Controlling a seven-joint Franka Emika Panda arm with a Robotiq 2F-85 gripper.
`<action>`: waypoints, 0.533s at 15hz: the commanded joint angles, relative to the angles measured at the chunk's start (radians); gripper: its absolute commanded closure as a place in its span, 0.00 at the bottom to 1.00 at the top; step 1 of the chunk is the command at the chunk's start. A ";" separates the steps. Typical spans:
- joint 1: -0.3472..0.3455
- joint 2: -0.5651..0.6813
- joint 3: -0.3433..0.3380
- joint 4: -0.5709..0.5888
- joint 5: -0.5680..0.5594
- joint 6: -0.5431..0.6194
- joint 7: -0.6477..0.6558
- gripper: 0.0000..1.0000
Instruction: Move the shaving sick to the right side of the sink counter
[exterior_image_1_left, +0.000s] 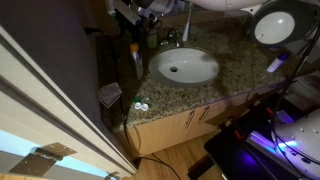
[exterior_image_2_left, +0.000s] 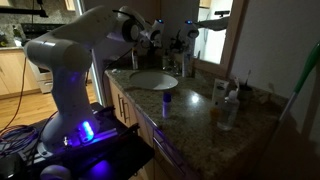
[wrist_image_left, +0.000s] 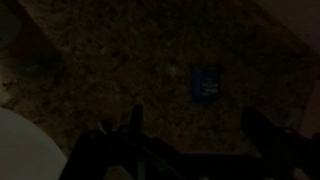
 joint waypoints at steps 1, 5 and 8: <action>0.019 0.141 0.003 0.147 -0.001 0.023 0.015 0.00; 0.025 0.227 0.036 0.238 0.000 0.078 0.009 0.00; 0.037 0.279 0.055 0.312 -0.001 0.110 0.011 0.00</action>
